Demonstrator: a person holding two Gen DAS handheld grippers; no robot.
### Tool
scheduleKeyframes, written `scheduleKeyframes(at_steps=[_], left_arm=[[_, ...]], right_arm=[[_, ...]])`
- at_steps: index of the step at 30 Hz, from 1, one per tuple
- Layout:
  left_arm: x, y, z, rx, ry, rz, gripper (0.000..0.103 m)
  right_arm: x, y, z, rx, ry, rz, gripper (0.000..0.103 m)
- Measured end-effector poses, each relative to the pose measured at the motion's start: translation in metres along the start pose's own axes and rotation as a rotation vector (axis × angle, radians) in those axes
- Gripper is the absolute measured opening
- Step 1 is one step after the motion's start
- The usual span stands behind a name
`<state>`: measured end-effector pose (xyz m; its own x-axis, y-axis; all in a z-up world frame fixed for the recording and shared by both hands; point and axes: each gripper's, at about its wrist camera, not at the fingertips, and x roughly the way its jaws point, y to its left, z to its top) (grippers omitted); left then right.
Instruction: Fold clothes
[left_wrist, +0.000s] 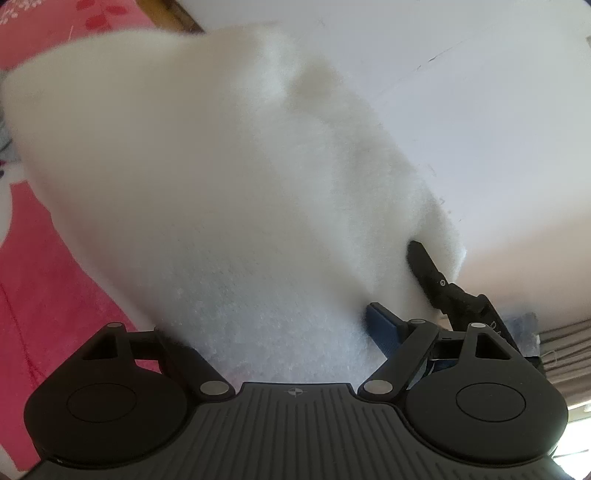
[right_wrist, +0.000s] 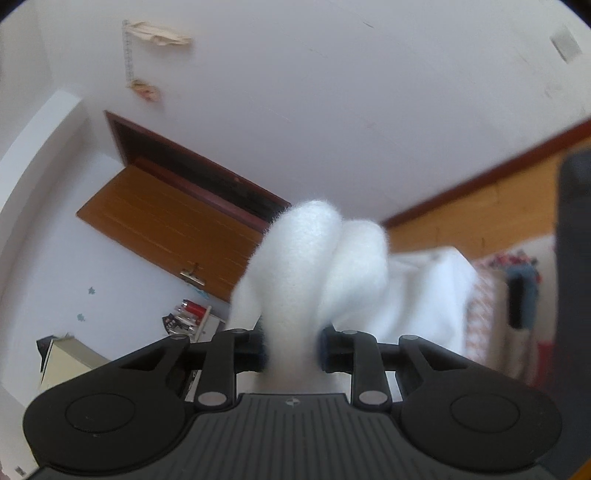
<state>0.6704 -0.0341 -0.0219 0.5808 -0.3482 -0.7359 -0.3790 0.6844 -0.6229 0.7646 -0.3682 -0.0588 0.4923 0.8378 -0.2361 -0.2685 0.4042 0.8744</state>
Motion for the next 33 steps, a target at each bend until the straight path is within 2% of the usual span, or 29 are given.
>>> scheduleKeyframes(at_steps=[3,7,9,10,12,15,18,21,23,25,26,30,33], left_arm=[[-0.003,0.005,0.006,-0.013,0.015,-0.011,0.086],[-0.034,0.023,-0.001,-0.037,0.060,-0.039,0.088],[-0.046,0.025,-0.010,-0.045,0.107,-0.042,0.088],[-0.052,0.028,-0.009,-0.045,0.125,-0.028,0.089],[-0.058,0.022,0.015,-0.022,0.142,0.015,0.089],[-0.102,0.028,0.030,0.042,0.079,0.080,0.088],[-0.137,0.027,0.040,0.118,-0.045,0.120,0.087],[-0.111,-0.016,0.053,0.310,-0.148,0.113,0.086],[-0.089,-0.035,0.057,0.465,-0.201,0.091,0.083],[-0.060,-0.054,0.063,0.614,-0.248,0.061,0.081],[-0.042,-0.059,0.068,0.660,-0.239,0.042,0.081],[0.027,-0.053,0.087,0.711,-0.160,0.087,0.081],[0.036,-0.051,0.100,0.665,-0.130,0.066,0.081]], right_arm=[[0.003,-0.017,-0.005,0.050,-0.012,0.019,0.028],[0.007,-0.031,-0.005,0.089,-0.026,0.037,0.033],[0.007,-0.031,-0.003,0.080,-0.018,0.014,0.042],[0.006,-0.029,-0.002,0.075,-0.010,-0.008,0.052],[0.001,-0.020,0.001,0.056,-0.002,-0.060,0.061],[-0.014,0.002,0.006,0.003,-0.006,-0.161,0.067],[-0.041,0.029,0.009,-0.050,-0.065,-0.281,0.068],[-0.017,0.043,0.008,-0.167,-0.063,-0.336,0.055],[0.002,0.052,0.007,-0.250,-0.058,-0.368,0.036],[0.021,0.061,0.005,-0.332,-0.052,-0.400,0.031],[0.030,0.065,0.005,-0.373,-0.049,-0.416,0.026],[0.068,0.083,0.003,-0.539,-0.037,-0.479,0.024],[0.091,0.083,0.001,-0.610,-0.030,-0.540,0.023]])
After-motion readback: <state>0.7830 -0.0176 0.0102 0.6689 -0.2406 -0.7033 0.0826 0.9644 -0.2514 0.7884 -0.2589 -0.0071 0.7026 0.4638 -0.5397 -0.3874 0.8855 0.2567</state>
